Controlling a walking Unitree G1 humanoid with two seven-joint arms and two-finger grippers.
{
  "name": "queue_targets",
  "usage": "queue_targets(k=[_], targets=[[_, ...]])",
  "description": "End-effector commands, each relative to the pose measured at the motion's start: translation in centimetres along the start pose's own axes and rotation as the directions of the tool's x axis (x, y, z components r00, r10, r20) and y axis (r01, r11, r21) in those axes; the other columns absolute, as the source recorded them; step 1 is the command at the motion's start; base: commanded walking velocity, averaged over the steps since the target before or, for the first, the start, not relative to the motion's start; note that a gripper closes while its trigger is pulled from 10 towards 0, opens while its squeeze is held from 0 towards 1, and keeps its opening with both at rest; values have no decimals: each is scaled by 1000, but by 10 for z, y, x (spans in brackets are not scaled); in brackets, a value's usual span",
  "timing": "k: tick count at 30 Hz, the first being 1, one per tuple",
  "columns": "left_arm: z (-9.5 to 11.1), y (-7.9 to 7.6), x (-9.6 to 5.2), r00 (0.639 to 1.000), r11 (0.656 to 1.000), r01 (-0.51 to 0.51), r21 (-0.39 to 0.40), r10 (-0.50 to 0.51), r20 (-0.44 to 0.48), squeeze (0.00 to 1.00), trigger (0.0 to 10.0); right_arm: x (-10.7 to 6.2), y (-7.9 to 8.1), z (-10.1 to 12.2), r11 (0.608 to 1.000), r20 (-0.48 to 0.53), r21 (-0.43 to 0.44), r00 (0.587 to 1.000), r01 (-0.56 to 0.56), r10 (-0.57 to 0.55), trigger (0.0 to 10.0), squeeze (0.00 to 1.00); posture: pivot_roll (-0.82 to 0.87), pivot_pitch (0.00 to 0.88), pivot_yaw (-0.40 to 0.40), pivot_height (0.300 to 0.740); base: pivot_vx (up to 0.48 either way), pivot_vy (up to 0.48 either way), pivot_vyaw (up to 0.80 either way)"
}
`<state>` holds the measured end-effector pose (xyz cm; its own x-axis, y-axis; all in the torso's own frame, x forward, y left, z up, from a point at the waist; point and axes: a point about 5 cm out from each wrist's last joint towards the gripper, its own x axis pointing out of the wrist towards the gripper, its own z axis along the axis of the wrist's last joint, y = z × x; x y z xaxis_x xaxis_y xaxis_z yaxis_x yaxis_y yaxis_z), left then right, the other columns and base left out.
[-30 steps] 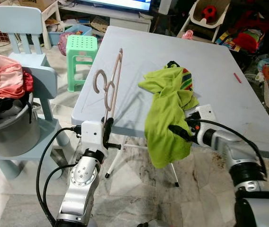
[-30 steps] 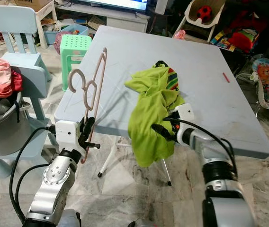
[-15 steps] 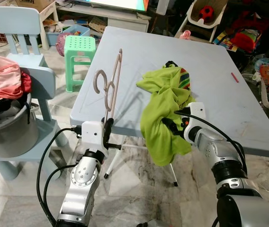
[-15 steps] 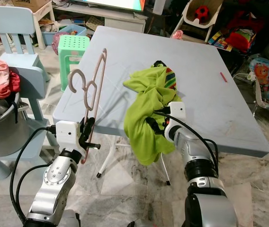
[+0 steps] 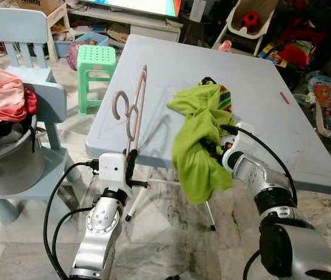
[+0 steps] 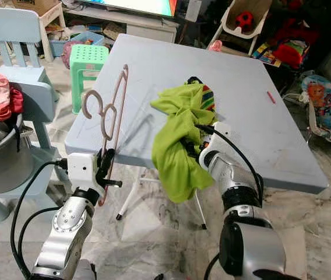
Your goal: Hang hanger
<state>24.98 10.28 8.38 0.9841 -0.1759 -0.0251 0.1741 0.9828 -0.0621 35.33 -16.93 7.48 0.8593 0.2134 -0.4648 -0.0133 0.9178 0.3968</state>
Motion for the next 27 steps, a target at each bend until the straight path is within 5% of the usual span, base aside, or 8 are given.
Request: queue_targets(k=[1, 5, 6, 11, 14, 21, 24, 27], targets=[[1, -9, 1, 1000, 1000, 6, -18, -6, 8, 0, 10000, 0, -5, -4, 1000, -24, -3, 999, 24, -24, 0, 0, 73, 0, -182, 740, 0, 0, 0], [1, -9, 0, 1000, 1000, 2, -22, -2, 6, 0, 10000, 1, 3, 3, 994, 35, -103, 999, -36, 39, 0, 0, 75, 0, -184, 740, 0, 0, 0], [1, -10, -1, 1000, 1000, 2, -23, -2, 6, 0, 10000, 0, 5, 8, 990, 75, -136, 996, -40, 51, 10000, 0, 75, 0, -184, 740, 0, 0, 0], [1, -10, 0, 1000, 1000, 2, -24, -1, 5, 0, 10000, -9, 14, 40, 963, 306, -262, 941, -59, 141, 10000, 0, 71, 0, -181, 740, 0, 0, 0], [1, -10, 0, 1000, 1000, 3, -24, -3, 6, 0, 10000, -10, 12, 42, 970, 319, -232, 936, -73, 147, 0, 0, 68, 0, -179, 740, 0, 0, 0], [2, -10, 3, 1000, 1000, 10, -23, -10, 10, 0, 10000, -14, 0, 31, 965, 312, -254, 938, -69, 149, 0, 0, 63, 0, -170, 740, 0, 0, 0], [1, -11, 3, 1000, 1000, 16, -21, -16, 9, 0, 10000, -14, -2, 21, 952, 270, -302, 953, -50, 136, 10000, 0, 64, 0, -166, 740, 0, 0, 0], [1, -10, 4, 1000, 1000, 18, -19, -18, 9, 0, 10000, -13, -6, 14, 937, 234, -349, 968, 0, 88, 10000, 0, 64, 0, -165, 740, 0, 0, 0]])
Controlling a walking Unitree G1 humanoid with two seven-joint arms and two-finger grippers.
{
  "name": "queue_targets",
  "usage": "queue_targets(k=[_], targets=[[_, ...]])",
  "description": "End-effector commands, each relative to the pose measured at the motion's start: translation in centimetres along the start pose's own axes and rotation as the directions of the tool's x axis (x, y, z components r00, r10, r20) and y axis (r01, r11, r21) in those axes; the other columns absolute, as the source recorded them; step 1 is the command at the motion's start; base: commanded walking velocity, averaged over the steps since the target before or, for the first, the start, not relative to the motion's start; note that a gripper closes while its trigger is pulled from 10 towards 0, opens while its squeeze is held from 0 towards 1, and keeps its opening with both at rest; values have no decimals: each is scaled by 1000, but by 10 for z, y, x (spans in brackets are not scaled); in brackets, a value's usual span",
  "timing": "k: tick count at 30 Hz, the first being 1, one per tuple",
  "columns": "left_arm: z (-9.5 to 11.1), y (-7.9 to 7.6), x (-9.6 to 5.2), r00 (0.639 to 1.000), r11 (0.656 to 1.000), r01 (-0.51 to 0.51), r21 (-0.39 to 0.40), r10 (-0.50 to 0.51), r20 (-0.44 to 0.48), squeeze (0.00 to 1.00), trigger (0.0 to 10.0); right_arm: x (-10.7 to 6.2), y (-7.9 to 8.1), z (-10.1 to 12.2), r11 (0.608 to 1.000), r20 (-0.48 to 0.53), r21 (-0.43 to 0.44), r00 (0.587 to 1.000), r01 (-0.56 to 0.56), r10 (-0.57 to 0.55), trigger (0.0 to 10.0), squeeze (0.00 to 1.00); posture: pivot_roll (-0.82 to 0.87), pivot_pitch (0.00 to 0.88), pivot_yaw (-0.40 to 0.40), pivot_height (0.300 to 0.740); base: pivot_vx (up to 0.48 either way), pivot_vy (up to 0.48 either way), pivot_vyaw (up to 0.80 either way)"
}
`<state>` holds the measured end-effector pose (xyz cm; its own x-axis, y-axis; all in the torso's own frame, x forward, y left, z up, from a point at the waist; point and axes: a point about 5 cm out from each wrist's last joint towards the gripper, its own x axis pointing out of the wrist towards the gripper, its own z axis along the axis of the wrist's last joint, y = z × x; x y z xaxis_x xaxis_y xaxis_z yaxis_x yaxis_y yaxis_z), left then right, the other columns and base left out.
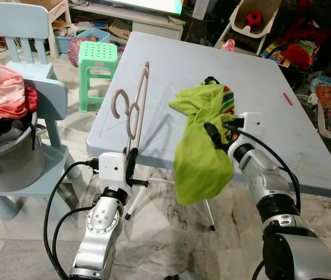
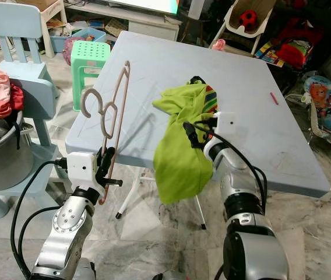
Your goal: Hang hanger
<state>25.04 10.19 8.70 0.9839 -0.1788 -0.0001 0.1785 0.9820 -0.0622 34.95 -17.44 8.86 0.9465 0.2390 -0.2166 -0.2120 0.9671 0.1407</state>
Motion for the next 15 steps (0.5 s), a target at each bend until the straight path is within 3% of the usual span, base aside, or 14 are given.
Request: queue_targets(k=[1, 4, 5, 9, 12, 15], targets=[[-2, -9, 3, 1000, 1000, 14, -19, -14, -16, 0, 10000, -2, -7, -1, 998, -27, -48, 999, 37, -39, 10000, 0, 65, 0, -164, 740, 0, 0, 0], [-1, -8, 4, 1000, 1000, 14, -17, -15, -13, 0, 10000, -3, -5, -17, 997, -131, -78, 991, 23, -34, 10000, 0, 66, 0, -163, 740, 0, 0, 0], [-1, -8, 5, 1000, 1000, 15, -16, -15, -12, 0, 10000, -4, -3, -23, 998, -153, -59, 988, 18, -27, 0, 0, 66, 0, -163, 740, 0, 0, 0], [-1, -8, 4, 1000, 1000, 16, -14, -16, -11, 0, 10000, -6, 5, -34, 998, -219, -55, 975, -40, 27, 0, 0, 66, 0, -163, 740, 0, 0, 0], [-1, -9, 4, 1000, 1000, 15, -15, -15, -10, 0, 10000, -4, 15, -48, 992, -301, -110, 953, -62, 26, 0, 0, 73, 0, -169, 740, 0, 0, 0], [0, -10, 4, 1000, 1000, 15, -16, -15, -10, 0, 10000, -1, 18, -50, 989, -314, -139, 949, -42, -4, 0, 0, 74, 0, -173, 740, 0, 0, 0]])
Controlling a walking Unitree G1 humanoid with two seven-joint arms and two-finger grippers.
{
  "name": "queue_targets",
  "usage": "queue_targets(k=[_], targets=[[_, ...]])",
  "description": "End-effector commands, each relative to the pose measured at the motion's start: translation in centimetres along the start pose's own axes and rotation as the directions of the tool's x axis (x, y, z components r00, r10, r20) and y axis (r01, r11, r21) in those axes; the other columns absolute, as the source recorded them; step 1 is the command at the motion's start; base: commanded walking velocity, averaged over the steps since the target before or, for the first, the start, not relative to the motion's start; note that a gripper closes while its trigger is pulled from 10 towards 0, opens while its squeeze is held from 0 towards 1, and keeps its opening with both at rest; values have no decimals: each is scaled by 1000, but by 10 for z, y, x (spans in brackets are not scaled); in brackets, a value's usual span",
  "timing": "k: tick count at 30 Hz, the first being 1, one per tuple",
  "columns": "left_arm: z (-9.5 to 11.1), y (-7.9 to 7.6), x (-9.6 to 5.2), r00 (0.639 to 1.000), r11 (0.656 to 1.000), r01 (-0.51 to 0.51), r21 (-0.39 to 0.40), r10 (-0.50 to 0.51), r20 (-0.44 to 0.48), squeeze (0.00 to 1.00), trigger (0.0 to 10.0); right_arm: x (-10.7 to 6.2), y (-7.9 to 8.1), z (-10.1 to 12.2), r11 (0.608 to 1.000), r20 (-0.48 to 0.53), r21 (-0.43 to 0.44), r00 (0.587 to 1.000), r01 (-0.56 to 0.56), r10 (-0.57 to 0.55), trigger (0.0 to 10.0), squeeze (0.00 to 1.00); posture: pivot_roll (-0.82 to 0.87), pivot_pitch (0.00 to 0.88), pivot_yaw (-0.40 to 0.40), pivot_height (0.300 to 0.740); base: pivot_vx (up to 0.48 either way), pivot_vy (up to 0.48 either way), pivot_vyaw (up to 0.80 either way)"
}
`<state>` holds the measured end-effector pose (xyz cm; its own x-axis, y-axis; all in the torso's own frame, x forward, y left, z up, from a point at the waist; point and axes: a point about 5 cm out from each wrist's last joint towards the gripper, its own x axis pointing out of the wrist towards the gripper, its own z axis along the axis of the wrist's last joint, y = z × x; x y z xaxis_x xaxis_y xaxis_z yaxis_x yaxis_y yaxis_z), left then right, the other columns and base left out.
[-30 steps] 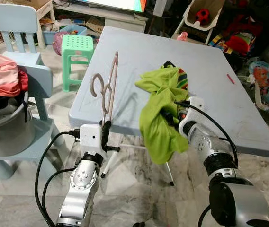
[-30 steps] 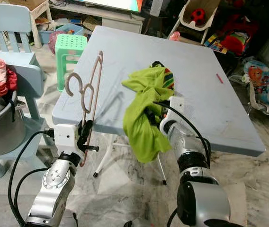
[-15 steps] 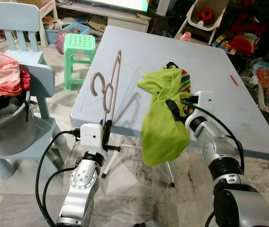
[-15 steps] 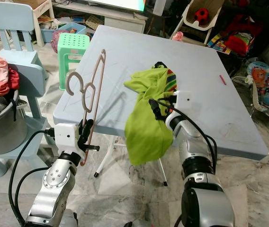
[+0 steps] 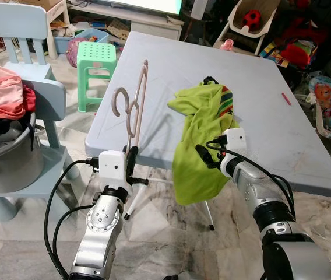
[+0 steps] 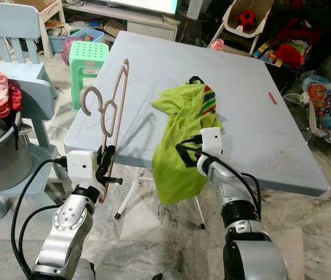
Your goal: Hang hanger
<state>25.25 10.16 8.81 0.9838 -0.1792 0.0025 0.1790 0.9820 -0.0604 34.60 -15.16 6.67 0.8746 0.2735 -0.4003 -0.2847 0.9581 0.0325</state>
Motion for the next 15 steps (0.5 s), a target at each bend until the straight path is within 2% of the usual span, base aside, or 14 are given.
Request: queue_targets(k=[1, 4, 5, 8, 13, 15], targets=[[-2, -11, 1, 1000, 1000, 14, -19, -14, -13, 0, 10000, 2, 3, -22, 999, -114, -27, 993, 37, -40, 0, 0, 77, 0, -178, 740, 0, 0, 0], [-2, -11, 0, 1000, 1000, 12, -21, -13, -13, 0, 10000, 7, 5, -12, 997, -95, -33, 992, 76, -79, 0, 0, 80, 0, -181, 740, 0, 0, 0], [-2, -12, -2, 1000, 1000, 7, -24, -7, -15, 0, 10000, 12, 8, 1, 994, -74, -10, 991, 112, -112, 0, 0, 86, 0, -189, 740, 0, 0, 0], [-2, -12, -4, 1000, 1000, 0, -26, 0, -18, 0, 10000, 18, 12, 16, 990, -53, 10, 989, 142, -142, 0, 0, 91, 0, -197, 740, 0, 0, 0], [-5, -12, -16, 999, 999, -23, -34, 21, -38, 0, 10000, 24, 13, 64, 979, 78, -5, 976, 203, -202, 0, 0, 99, 50, -216, 740, 0, 0, 0], [-4, -12, -17, 999, 999, -23, -35, 22, -38, 0, 10000, 24, 12, 68, 978, 90, -6, 974, 210, -209, 0, 0, 99, 53, -216, 740, 0, 0, 0]])
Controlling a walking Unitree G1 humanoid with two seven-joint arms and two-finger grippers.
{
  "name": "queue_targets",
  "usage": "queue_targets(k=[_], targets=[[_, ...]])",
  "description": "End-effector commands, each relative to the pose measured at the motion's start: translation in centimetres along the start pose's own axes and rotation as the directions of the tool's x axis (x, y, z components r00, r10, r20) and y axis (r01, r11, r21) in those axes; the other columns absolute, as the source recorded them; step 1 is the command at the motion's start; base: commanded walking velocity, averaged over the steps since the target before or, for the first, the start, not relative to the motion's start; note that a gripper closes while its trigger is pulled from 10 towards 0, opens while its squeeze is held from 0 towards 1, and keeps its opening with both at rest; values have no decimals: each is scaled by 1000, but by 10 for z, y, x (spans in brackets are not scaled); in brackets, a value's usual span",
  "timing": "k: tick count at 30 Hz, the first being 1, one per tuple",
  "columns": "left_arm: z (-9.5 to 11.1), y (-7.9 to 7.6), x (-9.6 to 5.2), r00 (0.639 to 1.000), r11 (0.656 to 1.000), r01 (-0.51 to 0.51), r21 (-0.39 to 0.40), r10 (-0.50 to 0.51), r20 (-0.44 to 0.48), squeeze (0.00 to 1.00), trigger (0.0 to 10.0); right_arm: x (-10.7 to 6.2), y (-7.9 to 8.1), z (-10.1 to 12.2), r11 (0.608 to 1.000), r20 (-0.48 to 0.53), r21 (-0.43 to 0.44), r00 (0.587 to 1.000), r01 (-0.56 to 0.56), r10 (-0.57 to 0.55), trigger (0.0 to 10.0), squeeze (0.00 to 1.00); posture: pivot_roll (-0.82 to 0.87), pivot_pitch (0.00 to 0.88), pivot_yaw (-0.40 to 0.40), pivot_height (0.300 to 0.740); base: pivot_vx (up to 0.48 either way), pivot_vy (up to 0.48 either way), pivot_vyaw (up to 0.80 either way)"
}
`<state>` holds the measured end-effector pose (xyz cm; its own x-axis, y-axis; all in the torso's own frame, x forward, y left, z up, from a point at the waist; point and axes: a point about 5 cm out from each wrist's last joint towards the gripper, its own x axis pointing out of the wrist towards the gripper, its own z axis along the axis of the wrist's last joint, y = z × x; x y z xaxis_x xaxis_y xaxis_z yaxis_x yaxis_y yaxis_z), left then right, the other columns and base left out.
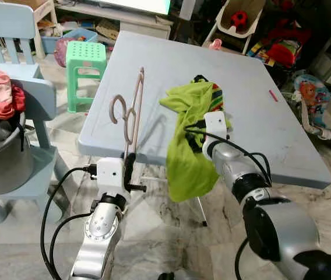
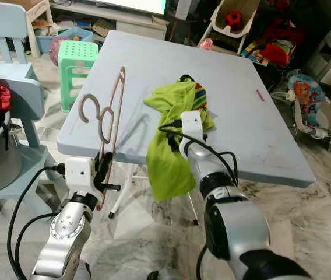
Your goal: Hang hanger
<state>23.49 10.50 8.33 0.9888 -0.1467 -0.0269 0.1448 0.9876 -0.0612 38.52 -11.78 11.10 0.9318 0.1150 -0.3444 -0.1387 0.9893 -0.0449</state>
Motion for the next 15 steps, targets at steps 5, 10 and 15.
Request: queue_targets(k=[5, 10, 15], targets=[[0, -14, -3, 1000, 999, 14, -36, -14, -16, 0, 10000, 0, -24, 41, 992, 147, 58, 982, 109, -117, 0, 0, 97, 67, -213, 740, 0, 0, 0], [1, -13, -4, 1000, 999, 16, -35, -16, -19, 0, 10000, -4, -41, 73, 999, 252, 27, 966, 47, -53, 5020, 0, 89, 79, -201, 740, 0, 0, 0], [1, -12, -3, 999, 999, 21, -33, -22, -24, 0, 10000, -13, -66, 76, 992, 247, -55, 961, -118, 128, 10000, 0, 70, 71, -189, 740, 0, 0, 0]])
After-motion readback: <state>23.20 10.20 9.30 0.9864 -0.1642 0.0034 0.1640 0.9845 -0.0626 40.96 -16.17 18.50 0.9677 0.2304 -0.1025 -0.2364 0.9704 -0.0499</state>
